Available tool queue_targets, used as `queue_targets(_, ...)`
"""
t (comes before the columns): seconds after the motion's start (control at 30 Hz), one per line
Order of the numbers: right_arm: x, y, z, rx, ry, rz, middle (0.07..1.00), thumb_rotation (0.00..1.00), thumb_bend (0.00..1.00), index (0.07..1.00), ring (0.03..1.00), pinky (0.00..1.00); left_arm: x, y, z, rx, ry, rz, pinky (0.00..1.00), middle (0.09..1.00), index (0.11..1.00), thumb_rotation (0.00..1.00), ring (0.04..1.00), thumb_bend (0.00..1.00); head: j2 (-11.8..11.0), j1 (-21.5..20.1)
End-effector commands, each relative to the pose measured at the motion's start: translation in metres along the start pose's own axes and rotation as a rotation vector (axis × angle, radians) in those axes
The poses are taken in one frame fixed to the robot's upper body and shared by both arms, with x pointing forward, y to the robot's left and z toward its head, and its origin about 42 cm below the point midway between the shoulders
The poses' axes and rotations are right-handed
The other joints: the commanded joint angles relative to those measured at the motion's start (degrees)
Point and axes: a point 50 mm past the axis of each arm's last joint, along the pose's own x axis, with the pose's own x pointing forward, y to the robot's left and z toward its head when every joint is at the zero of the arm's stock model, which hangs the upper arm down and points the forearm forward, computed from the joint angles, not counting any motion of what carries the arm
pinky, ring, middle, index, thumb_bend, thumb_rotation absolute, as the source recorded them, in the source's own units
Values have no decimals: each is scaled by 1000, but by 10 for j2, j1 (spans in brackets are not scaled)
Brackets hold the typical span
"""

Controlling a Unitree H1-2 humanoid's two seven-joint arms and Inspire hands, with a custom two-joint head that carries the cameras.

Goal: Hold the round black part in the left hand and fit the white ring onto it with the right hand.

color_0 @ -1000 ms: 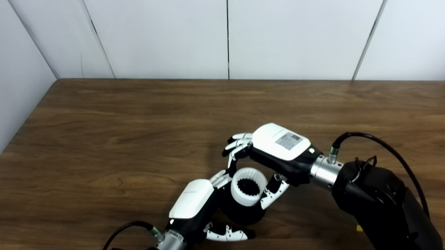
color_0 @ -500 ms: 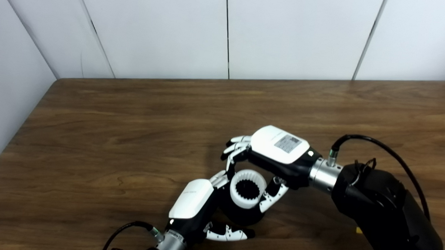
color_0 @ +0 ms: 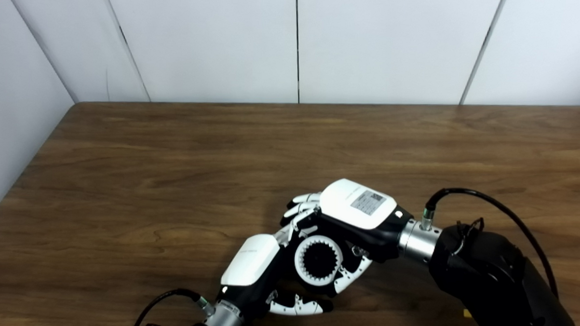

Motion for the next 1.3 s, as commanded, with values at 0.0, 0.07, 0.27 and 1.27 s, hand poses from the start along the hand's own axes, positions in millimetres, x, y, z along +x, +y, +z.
queue_targets(0.0,-3,2,4,-10,-18,26,801,147,524,494,879,788,-1,-5,-2,-9,12,-39,851,908,879,327,946,838,0,0)
queue_targets(0.07,-3,3,3,-4,-18,24,799,147,524,494,877,787,-1,-5,-1,-7,4,-34,848,905,875,326,943,837,0,0)
queue_targets(0.27,-2,1,-3,13,-9,11,804,148,524,494,884,783,-1,-5,-1,-8,5,-37,851,902,856,336,948,844,-3,2)
queue_targets(1.27,-1,-1,-46,266,117,-115,804,151,524,493,850,730,-2,-7,1,-37,34,-60,868,912,856,319,962,857,-3,4)
